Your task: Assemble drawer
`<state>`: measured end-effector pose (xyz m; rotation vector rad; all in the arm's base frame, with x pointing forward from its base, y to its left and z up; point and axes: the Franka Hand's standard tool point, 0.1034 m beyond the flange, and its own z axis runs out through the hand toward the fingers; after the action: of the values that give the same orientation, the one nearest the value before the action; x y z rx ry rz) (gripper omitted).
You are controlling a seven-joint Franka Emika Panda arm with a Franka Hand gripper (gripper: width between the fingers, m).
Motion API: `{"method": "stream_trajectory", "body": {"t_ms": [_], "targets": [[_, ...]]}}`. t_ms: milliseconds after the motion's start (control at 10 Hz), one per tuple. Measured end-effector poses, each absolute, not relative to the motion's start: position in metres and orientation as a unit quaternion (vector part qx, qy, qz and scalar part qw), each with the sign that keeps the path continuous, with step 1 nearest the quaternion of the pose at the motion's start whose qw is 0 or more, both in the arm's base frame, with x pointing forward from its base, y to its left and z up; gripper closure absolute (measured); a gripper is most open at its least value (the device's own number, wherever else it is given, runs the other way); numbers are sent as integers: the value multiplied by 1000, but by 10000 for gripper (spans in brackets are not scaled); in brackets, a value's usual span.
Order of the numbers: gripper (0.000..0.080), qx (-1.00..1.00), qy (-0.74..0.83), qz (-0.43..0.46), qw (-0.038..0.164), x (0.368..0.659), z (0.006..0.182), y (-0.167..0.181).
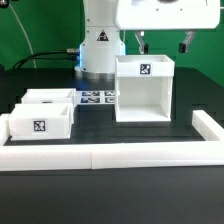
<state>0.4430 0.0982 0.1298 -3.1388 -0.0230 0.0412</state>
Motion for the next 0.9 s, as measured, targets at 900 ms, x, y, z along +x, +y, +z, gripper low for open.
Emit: {"method": "stream_trajectory", "body": {"t_ms": [900], "targets": [[359,-998,62,5,19,415,94,110]]}}
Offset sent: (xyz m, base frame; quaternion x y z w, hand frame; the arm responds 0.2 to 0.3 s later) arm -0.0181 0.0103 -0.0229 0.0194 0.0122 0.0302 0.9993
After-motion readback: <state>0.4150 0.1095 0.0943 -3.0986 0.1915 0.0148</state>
